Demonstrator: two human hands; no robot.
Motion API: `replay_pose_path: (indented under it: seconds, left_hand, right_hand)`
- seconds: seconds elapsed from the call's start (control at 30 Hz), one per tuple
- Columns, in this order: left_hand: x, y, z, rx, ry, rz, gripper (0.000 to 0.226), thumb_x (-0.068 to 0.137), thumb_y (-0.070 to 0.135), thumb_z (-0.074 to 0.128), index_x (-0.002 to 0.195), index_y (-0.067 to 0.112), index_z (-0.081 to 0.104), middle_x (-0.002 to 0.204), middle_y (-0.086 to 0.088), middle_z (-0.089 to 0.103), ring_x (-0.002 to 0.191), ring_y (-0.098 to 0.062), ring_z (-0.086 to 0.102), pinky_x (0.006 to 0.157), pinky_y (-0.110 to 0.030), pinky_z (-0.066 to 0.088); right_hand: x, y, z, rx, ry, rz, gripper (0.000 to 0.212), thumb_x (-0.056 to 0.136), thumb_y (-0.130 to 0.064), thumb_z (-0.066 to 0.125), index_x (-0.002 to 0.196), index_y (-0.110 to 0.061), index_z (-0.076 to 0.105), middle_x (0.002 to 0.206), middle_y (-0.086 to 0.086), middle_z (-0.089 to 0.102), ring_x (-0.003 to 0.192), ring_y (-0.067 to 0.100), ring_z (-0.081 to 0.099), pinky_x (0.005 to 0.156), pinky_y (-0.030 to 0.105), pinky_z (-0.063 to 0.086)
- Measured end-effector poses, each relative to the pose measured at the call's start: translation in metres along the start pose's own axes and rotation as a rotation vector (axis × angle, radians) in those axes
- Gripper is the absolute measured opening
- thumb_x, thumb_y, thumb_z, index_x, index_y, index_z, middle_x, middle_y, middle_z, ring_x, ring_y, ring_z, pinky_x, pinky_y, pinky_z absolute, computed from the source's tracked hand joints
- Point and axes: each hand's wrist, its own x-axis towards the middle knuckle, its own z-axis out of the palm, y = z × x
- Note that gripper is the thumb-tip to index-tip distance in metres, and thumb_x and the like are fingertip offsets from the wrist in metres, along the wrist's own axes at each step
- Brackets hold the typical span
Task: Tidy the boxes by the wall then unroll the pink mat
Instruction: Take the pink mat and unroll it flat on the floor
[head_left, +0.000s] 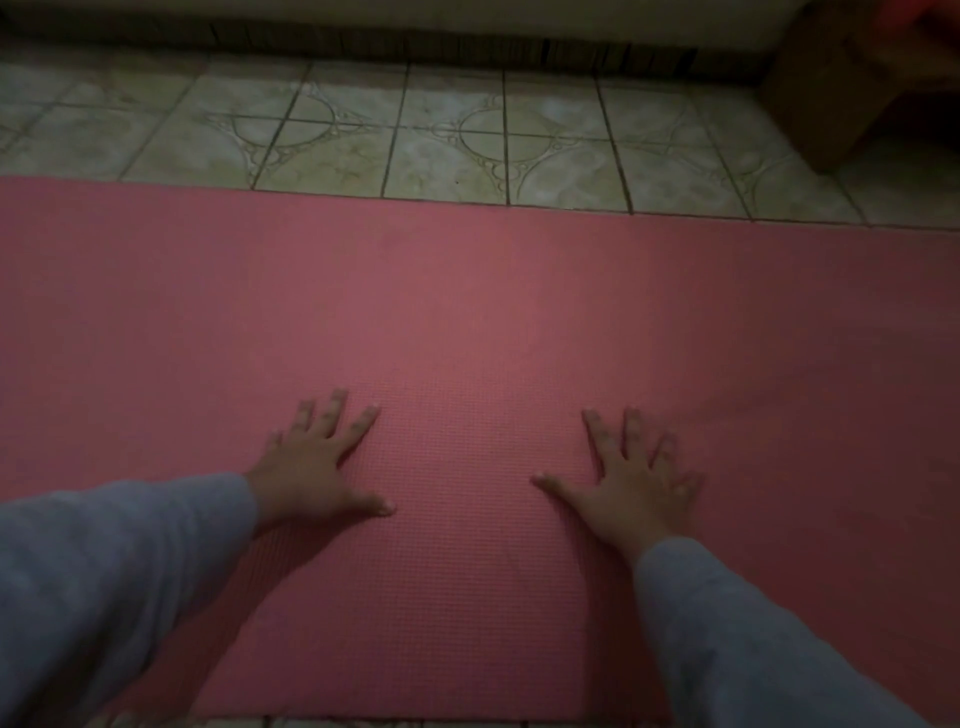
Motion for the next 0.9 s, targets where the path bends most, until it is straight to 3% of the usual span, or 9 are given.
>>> replay_pose_path:
  seconds: [0.67, 0.9]
  left_hand:
    - [0.011, 0.001, -0.003, -0.008, 0.014, 0.000, 0.123, 0.043, 0.092, 0.045, 0.141, 0.049, -0.016, 0.155, 0.003, -0.028, 0.144, -0.032, -0.019, 0.113, -0.059, 0.007]
    - [0.009, 0.001, -0.005, 0.008, 0.019, 0.000, 0.124, 0.046, 0.089, 0.052, 0.142, 0.047, -0.013, 0.156, 0.001, -0.026, 0.144, -0.031, -0.017, 0.114, -0.057, 0.008]
  right_hand:
    - [0.023, 0.002, 0.000, -0.002, 0.049, -0.021, 0.107, 0.044, -0.102, 0.016, 0.141, -0.058, -0.001, 0.160, -0.011, -0.010, 0.144, 0.033, -0.012, 0.106, 0.069, 0.000]
    - [0.017, 0.002, -0.001, -0.022, 0.047, -0.025, 0.109, 0.046, -0.100, 0.018, 0.143, -0.055, -0.001, 0.160, -0.009, -0.009, 0.145, 0.035, -0.008, 0.107, 0.067, 0.004]
